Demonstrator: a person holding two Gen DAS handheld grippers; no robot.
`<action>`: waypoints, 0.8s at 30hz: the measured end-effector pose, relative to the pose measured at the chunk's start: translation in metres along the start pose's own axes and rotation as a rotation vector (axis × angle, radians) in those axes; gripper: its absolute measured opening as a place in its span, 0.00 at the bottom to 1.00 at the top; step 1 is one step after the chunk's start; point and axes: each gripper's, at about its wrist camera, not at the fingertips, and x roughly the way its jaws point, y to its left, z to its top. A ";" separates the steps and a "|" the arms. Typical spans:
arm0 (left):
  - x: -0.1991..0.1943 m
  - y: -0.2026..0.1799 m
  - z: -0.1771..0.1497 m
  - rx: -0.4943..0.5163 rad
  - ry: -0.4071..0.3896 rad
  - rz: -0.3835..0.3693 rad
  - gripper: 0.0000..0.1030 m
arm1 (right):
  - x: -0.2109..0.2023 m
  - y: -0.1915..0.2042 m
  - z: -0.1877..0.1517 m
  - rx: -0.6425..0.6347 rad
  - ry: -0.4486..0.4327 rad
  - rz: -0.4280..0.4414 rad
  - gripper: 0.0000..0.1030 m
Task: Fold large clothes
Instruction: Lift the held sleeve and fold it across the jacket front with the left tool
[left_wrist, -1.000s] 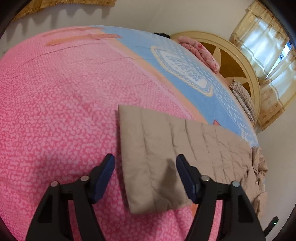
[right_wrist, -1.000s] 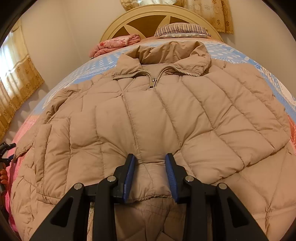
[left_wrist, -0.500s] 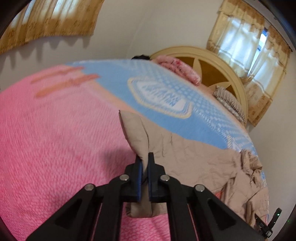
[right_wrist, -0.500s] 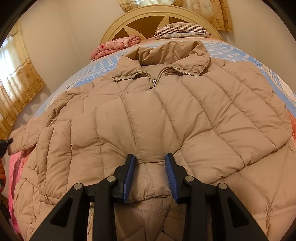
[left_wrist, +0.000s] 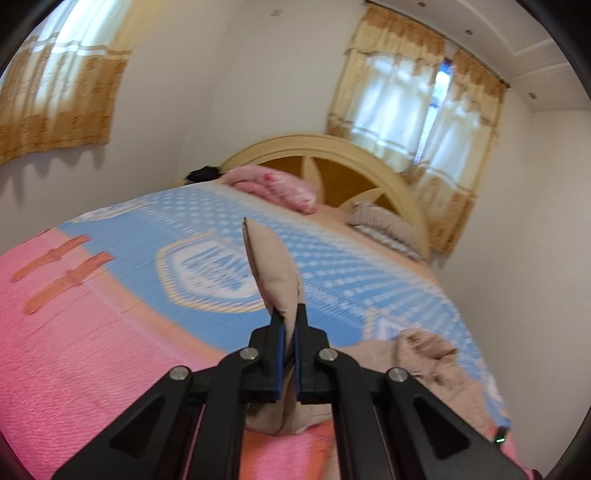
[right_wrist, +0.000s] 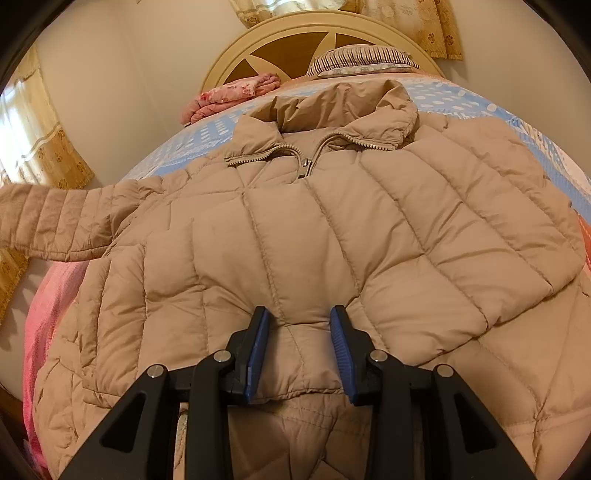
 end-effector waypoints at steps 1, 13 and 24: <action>-0.001 -0.010 0.003 0.011 -0.002 -0.019 0.04 | 0.000 0.000 0.000 0.001 -0.001 0.001 0.35; 0.003 -0.112 0.008 0.120 0.005 -0.212 0.04 | -0.004 -0.005 -0.002 0.029 -0.014 0.049 0.39; 0.017 -0.207 -0.032 0.231 0.099 -0.376 0.03 | -0.010 -0.010 -0.003 0.056 -0.033 0.086 0.41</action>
